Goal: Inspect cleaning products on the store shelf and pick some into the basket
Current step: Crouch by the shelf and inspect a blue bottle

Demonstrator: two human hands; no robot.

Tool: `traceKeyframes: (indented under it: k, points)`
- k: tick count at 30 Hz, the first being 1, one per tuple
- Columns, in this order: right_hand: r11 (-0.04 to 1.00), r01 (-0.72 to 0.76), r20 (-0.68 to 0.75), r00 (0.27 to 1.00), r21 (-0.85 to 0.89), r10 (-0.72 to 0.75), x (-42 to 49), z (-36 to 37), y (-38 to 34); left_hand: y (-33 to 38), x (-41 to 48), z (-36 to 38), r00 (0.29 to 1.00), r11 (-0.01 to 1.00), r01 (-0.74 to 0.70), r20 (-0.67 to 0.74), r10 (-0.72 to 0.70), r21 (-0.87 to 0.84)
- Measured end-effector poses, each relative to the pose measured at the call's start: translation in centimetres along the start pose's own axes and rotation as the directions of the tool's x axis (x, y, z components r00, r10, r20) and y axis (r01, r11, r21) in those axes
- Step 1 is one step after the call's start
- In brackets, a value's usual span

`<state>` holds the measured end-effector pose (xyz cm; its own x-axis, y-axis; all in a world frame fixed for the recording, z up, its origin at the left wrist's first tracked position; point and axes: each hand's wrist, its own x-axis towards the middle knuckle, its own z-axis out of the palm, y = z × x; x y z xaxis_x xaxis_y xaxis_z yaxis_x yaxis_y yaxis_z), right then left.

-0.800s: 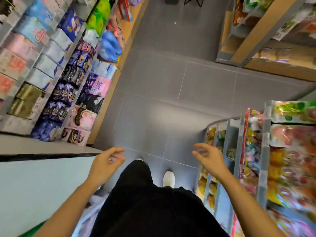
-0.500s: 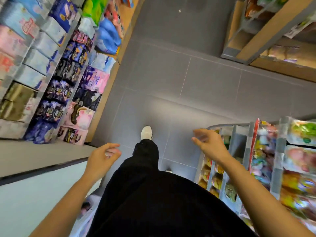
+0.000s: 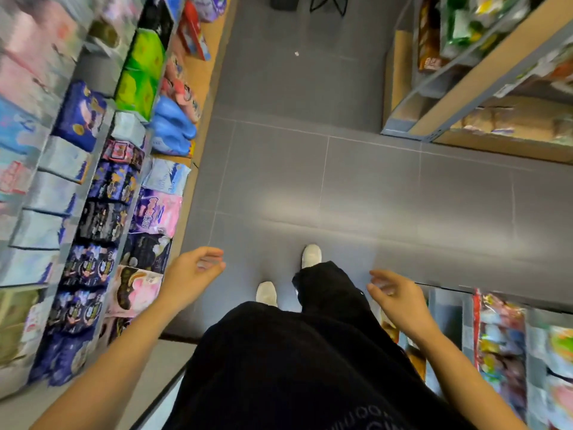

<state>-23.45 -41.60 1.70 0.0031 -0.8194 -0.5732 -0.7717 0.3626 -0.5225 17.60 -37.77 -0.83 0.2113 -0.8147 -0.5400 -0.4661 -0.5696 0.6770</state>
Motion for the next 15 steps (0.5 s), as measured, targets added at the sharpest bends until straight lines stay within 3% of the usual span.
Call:
traceKeyframes:
  k: [9,15]
  points:
    - [0.994,-0.052,0.013,0.999,0.099,0.050,16.6,-6.8,-5.8,11.6,16.9,-2.2,0.999,0.996,-0.018,0.034,0.015,0.082]
    - [0.997,0.071,0.086,0.994,0.021,-0.072,29.3,-13.2,-13.1,17.4,24.4,-4.1,0.998,0.997,0.048,-0.043,-0.045,0.065]
